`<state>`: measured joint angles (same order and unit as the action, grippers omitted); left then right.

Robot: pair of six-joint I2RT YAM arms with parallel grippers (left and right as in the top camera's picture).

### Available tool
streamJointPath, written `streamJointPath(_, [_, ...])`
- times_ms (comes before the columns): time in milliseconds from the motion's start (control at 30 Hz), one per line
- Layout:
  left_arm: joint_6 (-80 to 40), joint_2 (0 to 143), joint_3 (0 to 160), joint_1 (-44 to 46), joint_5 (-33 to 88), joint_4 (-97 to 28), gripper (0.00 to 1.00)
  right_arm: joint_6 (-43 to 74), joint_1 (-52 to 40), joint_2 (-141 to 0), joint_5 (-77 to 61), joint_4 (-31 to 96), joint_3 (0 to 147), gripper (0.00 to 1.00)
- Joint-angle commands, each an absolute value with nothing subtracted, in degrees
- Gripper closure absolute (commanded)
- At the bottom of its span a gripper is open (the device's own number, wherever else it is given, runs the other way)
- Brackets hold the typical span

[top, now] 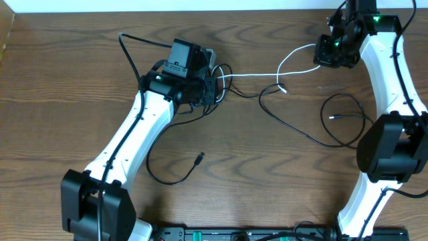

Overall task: Untangle cables
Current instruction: 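Hold cables with left gripper while right gripper pulls white cable rightward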

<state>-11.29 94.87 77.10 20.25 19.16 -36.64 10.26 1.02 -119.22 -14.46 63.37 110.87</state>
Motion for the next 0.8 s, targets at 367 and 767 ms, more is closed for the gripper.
streamJointPath(367, [-18.96, 99.61, 76.86, 19.68, 18.31, -40.58, 0.91, 5.48, 0.30, -120.03, -14.24, 70.11, 110.72, 0.99])
streamJointPath(767, [-12.25, 97.23, 76.93, 19.68, 17.69, -43.53, 0.88, 11.62, 5.48, -120.01, -3.07, 75.26, 110.72, 0.99])
